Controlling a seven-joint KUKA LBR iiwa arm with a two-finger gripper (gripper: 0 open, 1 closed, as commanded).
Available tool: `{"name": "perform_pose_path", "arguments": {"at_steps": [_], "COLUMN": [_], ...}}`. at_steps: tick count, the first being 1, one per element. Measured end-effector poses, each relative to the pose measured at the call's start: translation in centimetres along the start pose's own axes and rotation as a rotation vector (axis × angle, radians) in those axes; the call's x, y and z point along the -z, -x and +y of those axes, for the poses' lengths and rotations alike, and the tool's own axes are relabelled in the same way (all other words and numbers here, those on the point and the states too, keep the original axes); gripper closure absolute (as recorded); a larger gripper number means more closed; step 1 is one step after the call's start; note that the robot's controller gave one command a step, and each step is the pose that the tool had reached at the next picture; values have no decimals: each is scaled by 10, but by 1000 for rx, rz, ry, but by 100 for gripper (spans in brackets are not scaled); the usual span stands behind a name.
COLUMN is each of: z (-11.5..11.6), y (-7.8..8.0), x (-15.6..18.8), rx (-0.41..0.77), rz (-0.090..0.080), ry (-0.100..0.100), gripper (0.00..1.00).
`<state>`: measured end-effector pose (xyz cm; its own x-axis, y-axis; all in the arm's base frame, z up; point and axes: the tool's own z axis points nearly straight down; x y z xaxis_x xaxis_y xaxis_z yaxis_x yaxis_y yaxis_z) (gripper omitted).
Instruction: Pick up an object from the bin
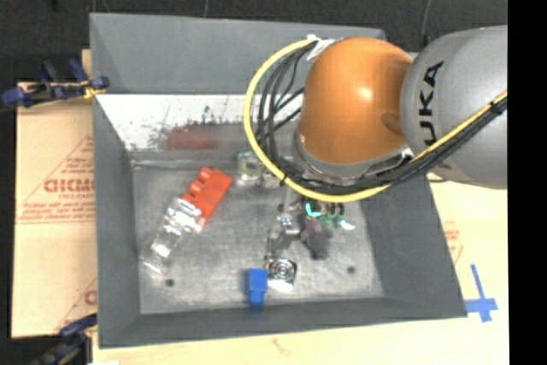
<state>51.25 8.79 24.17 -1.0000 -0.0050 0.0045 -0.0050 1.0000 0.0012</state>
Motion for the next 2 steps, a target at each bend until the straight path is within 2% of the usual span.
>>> {"name": "perform_pose_path", "arguments": {"at_steps": [1, 2], "z": [-47, -71], "y": [-21, -21], "x": [-135, -168], "rx": [196, 313], "rz": [1, -17], "ry": [-3, 0], "gripper": [0, 0]}}
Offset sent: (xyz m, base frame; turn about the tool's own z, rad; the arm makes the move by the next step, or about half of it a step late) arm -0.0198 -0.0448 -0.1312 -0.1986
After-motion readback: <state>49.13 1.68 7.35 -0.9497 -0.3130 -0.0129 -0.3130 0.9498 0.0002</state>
